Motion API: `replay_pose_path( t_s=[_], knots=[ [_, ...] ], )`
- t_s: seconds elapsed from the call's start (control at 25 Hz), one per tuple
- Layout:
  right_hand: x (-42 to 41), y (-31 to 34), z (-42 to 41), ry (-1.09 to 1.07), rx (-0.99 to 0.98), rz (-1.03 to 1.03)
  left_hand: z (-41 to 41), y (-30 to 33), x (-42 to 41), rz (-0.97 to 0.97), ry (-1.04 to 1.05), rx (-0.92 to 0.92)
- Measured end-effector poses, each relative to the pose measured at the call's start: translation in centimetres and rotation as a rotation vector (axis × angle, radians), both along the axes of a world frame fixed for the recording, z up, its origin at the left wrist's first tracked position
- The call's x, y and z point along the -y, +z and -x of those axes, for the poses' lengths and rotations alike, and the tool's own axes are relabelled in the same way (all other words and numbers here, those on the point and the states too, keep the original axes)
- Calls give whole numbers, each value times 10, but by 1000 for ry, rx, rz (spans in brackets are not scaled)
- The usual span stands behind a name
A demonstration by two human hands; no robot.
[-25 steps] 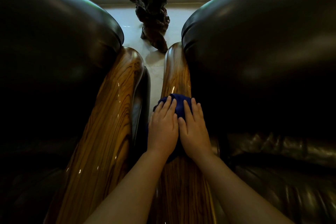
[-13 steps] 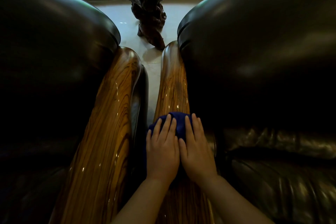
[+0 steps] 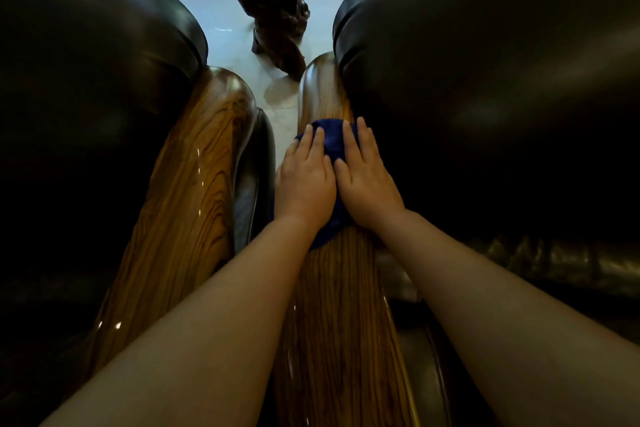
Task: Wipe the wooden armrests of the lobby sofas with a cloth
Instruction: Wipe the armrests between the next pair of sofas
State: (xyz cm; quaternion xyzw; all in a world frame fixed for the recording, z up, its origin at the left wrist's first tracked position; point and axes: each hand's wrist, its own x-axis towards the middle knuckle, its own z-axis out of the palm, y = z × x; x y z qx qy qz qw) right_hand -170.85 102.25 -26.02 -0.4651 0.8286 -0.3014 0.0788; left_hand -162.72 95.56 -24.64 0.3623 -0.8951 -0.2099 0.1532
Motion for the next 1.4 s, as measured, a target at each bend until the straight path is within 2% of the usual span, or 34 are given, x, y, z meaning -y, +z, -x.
replay_pose_path(
  t_s=[0.16,0.28,0.4,0.52,0.72,0.88,1.04,1.2,1.4],
  knots=[
    [-9,5,-15,-20,20,24,-12,1,-10,-16,-4,-35],
    [-40,3,-42,-2,0,-74,-43,2,-38,-38,-18,-63],
    [-79,9,-72,-3,44,-150,-83,8,-74,-194,-108,-49],
    [-113,22,-102,-13,-41,-179,-124,22,-93,-346,-167,23],
    [-124,43,-104,-40,-27,-153,-137,45,-101,-155,-45,22],
    [-121,71,-94,-19,-28,-89,-127,74,-106,-93,-19,-44],
    [-132,136,-67,-37,64,16,-122,128,-104,-61,-45,-119],
    [-164,236,-57,-33,49,95,-113,220,-119,-2,-100,-168],
    [-245,357,-57,-101,-13,123,-103,333,-176,70,-236,-194]
  ],
)
